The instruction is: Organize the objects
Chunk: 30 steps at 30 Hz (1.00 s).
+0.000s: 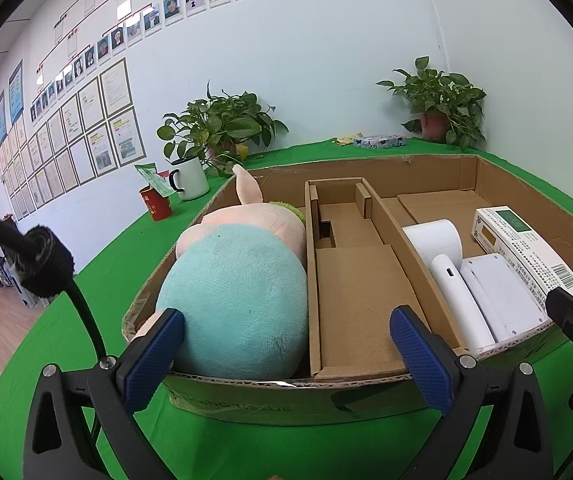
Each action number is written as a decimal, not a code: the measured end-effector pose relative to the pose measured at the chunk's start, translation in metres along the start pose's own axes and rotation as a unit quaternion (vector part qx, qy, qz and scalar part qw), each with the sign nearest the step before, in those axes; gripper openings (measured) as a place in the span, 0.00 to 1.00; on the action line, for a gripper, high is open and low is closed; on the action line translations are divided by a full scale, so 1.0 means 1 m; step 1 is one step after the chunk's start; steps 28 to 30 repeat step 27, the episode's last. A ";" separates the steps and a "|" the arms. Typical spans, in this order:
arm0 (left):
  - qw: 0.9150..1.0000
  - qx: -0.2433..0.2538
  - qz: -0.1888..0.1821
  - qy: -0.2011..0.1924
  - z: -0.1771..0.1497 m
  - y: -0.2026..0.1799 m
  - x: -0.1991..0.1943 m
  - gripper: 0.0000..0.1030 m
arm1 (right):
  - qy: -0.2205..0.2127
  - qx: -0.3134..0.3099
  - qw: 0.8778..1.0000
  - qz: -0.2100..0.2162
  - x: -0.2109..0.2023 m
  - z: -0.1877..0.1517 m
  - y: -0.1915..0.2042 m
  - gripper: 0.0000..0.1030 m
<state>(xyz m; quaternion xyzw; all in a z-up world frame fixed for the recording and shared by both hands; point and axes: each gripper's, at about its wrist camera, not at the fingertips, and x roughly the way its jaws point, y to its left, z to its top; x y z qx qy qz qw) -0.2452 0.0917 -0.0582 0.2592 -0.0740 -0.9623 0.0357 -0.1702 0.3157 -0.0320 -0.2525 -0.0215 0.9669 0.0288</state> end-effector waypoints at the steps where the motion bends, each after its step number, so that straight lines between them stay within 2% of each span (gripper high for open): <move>1: 1.000 0.000 0.000 0.000 0.000 0.000 0.000 1.00 | 0.000 0.000 1.000 0.000 0.000 0.000 0.000 1.00; 30: 1.000 -0.012 0.004 0.005 -0.001 -0.003 0.007 1.00 | 0.001 -0.001 1.000 -0.001 0.000 0.000 0.000 1.00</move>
